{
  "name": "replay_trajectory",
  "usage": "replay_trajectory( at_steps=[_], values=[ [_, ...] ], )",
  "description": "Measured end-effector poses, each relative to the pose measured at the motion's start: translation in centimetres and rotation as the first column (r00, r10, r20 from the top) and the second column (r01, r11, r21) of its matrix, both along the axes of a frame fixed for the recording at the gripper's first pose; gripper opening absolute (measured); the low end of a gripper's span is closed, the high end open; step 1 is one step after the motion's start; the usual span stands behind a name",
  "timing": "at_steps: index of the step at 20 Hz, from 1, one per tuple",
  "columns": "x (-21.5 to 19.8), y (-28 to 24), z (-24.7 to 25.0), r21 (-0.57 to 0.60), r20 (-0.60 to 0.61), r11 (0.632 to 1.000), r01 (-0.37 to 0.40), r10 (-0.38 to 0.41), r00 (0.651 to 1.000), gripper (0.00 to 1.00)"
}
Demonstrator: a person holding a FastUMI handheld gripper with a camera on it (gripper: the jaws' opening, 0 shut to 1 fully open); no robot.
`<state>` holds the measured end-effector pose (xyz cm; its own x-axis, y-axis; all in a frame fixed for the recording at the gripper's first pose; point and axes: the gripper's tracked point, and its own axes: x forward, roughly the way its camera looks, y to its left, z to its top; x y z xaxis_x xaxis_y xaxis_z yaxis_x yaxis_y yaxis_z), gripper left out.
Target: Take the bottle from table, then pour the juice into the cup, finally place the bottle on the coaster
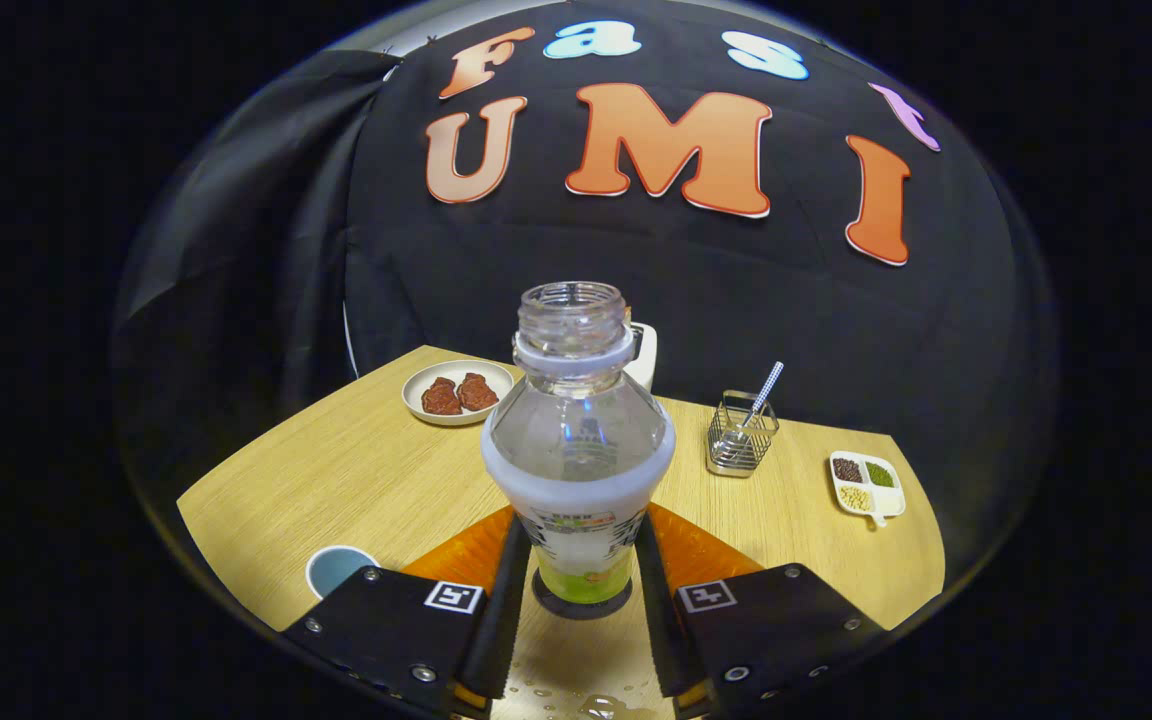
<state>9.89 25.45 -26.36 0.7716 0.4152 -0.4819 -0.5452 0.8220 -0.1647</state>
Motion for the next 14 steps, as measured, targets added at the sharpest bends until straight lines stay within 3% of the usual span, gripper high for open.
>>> replay_trajectory(
  at_steps=[8, 14],
  values=[
    [2.3, 0.1, -6.6, 0.017, -0.119, 0.997, 0.081, -0.078, 0.990, 0.57],
    [2.0, 0.0, -6.9, 0.020, -0.119, 0.996, 0.090, -0.087, 0.989, 0.61]
  ],
)
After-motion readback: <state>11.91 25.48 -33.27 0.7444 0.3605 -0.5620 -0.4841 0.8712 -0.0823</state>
